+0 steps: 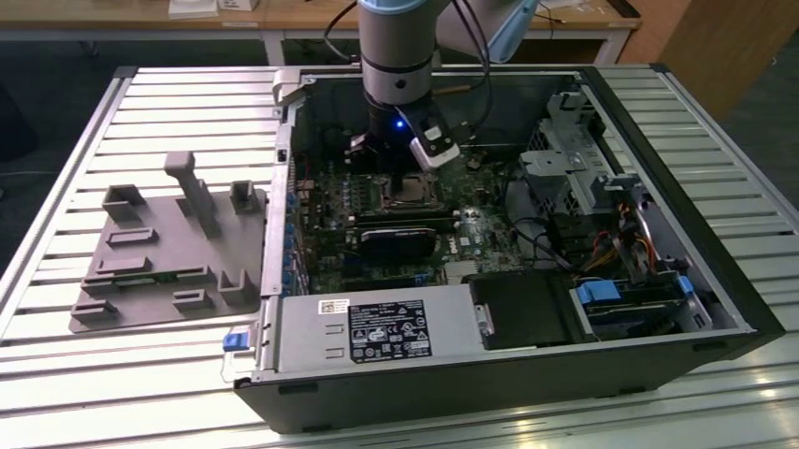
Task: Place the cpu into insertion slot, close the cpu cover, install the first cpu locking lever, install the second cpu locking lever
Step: 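Close the cpu cover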
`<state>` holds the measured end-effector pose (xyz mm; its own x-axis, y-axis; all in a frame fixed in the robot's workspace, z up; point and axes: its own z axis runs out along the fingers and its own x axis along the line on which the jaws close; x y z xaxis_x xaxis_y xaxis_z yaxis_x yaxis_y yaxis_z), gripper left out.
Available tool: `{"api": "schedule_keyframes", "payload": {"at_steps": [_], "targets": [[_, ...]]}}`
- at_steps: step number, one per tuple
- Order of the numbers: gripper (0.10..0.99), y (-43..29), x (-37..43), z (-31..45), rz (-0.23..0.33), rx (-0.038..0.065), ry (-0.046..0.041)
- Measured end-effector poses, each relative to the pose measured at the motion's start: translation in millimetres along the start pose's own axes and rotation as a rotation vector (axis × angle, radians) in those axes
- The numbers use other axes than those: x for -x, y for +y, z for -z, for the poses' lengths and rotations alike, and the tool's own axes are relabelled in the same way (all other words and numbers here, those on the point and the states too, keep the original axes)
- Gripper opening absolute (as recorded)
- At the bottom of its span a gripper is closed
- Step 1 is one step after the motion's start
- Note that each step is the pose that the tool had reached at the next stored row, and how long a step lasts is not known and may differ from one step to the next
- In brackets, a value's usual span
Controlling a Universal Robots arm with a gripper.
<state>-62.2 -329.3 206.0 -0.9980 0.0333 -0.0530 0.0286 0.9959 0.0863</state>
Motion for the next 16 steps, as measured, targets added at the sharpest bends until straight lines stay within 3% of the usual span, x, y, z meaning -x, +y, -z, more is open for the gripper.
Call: {"api": "schedule_keyframes", "payload": {"at_steps": [11,16], "targets": [[0.102,1.0,0.6,11.3,0.0,0.0,0.0001],[0.102,1.2,4.0,11.5,0.0,0.0,0.0001]]}}
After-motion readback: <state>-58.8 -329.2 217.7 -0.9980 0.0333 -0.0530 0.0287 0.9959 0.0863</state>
